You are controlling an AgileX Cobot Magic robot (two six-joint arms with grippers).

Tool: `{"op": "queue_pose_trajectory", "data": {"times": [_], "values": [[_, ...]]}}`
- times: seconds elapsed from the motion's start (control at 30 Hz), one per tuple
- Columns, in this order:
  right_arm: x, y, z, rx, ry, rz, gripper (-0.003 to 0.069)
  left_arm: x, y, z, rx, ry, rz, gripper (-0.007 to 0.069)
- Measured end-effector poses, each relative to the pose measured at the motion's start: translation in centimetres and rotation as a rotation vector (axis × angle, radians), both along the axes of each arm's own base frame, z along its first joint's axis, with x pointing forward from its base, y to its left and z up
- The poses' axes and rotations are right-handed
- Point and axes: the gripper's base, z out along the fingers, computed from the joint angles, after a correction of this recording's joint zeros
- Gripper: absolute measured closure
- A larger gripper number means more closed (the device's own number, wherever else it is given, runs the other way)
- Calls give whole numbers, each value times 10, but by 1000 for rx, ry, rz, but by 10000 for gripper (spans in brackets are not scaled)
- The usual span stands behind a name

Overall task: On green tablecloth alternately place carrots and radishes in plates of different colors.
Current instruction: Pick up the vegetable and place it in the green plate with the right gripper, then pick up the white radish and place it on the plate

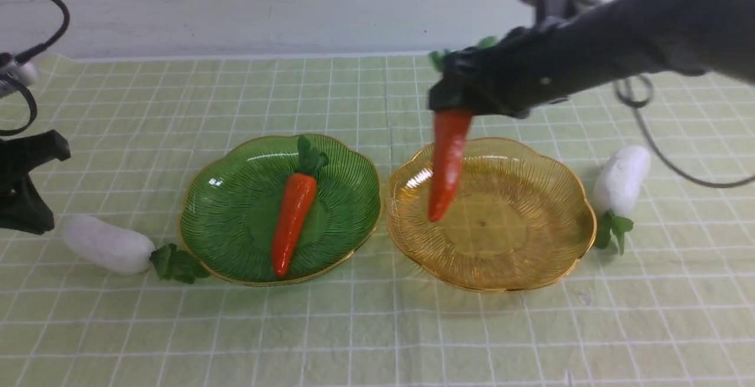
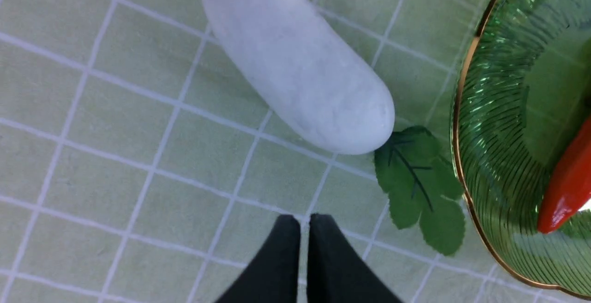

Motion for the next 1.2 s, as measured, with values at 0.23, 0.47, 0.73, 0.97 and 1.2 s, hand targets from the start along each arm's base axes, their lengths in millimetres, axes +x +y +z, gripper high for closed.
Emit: {"op": "queue_pose_trajectory", "data": {"times": [0.23, 0.47, 0.73, 0.97, 1.2], "values": [[41, 66, -47, 40, 82, 99, 331, 10, 3, -21, -23, 45, 2, 351], [61, 81, -74, 67, 178, 94, 186, 20, 4, -32, -61, 31, 95, 69], [56, 82, -73, 41, 201, 160, 18, 36, 10, -65, -98, 63, 213, -20], [39, 74, -28, -39, 115, 267, 45, 50, 13, -94, -129, 49, 267, 10], [13, 44, 50, -222, -6, 260, 141, 56, 19, -91, -69, 65, 216, 169]]}}
